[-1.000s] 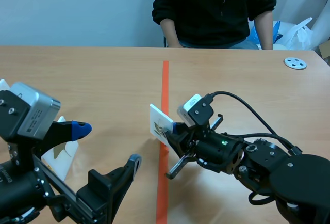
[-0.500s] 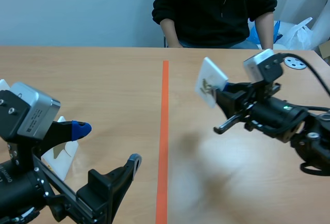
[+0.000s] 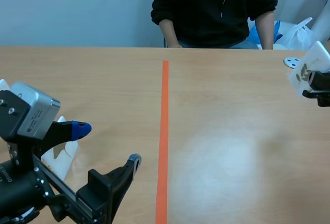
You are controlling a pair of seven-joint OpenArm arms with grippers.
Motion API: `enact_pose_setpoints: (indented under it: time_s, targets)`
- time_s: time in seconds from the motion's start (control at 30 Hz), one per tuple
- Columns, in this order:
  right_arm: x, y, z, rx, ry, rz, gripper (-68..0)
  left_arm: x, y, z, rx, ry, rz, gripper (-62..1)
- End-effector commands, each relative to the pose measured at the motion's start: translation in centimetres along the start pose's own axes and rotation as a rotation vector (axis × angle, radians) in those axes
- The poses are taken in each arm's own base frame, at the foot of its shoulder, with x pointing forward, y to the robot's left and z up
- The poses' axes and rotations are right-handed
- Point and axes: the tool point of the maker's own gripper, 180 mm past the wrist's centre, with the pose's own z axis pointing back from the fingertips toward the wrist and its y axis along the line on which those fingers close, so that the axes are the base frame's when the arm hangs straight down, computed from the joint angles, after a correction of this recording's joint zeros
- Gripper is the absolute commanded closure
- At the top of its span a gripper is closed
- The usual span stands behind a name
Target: Sort the leaf by its shape. The table is split by an orange tape line. A compound leaf with several leaflets goes to the left side, a simple leaf with one blade goes to the right side. Return to the home posture when a red brick is placed on the table.
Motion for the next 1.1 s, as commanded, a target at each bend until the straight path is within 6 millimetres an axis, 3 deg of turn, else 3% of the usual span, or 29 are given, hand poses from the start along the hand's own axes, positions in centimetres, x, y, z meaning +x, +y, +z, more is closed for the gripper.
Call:
enact_pose_setpoints:
  time_s: [0.0, 0.27, 0.67, 0.97, 1.07]
  targets:
    - [0.2, -0.1, -0.2, -0.002, -0.004, 0.005, -1.7, 1.4, -0.1, 0.1, 0.002, -0.047, 0.001, -62.3]
    - [-2.7, -3.0, 0.4, -0.172, 0.019, -0.046, -1.7, 1.4, -0.1, 0.1, 0.002, -0.047, 0.001, -62.3]
    - [-7.0, -3.6, 0.3, -0.245, 0.054, -0.070, -1.7, 1.4, -0.1, 0.1, 0.002, -0.047, 0.001, -62.3]
    - [-8.3, -4.3, 0.9, -0.299, 0.087, -0.047, -2.7, 1.4, -0.1, 0.1, 0.002, -0.047, 0.000, -62.3]
    - [-8.3, -4.3, 1.0, -0.299, 0.089, -0.046, -6.3, 1.4, -0.1, 0.1, 0.002, -0.047, 0.000, -62.3]
